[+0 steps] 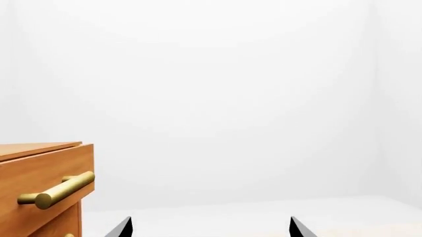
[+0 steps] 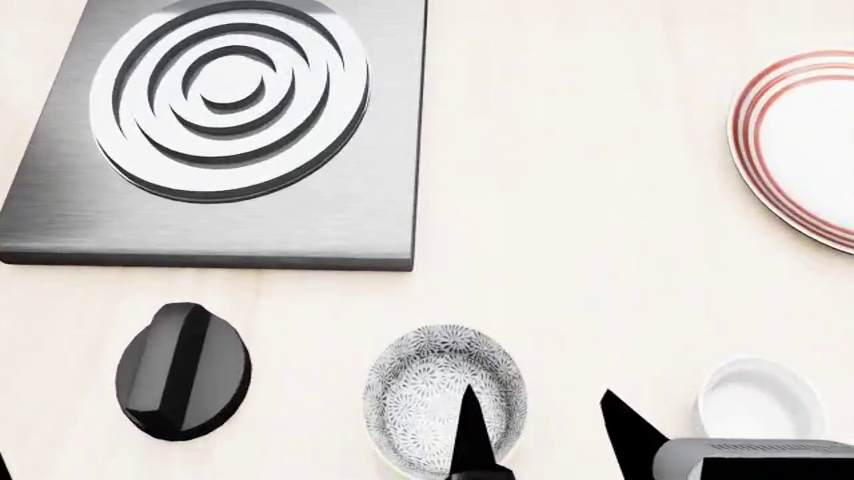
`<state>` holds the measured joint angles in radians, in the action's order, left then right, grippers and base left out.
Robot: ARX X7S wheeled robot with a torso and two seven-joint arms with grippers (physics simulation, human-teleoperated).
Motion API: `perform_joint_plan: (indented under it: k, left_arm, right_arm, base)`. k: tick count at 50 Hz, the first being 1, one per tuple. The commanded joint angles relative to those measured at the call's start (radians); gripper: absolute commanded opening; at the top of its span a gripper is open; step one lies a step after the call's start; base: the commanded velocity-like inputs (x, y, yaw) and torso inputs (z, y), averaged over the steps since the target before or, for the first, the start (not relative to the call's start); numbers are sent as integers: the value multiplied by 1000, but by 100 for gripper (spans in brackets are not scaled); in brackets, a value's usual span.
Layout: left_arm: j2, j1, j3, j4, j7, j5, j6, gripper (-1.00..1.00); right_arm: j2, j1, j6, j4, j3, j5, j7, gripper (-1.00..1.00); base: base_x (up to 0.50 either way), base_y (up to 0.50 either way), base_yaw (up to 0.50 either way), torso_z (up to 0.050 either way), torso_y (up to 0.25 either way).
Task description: Pick the akita bowl next to the ramekin and place it on the plate.
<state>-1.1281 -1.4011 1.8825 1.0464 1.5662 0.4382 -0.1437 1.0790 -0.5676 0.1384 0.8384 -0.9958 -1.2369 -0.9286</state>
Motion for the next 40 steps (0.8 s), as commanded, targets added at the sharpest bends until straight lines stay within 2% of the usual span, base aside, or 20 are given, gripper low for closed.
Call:
perform_joint_plan:
  k: [1,40]
  left_arm:
    - [-4,-3,5,0,0,-2,-4,100]
    - [0,-11,5,0,0,6,1,100]
  right_arm:
    - [-12,9,7,-32,-5,-11,27,100]
    - [-66,-13,-16,-118,-10,-58,88,100]
  base:
    - [0,0,0,0,0]
    - [0,0,0,0,0]
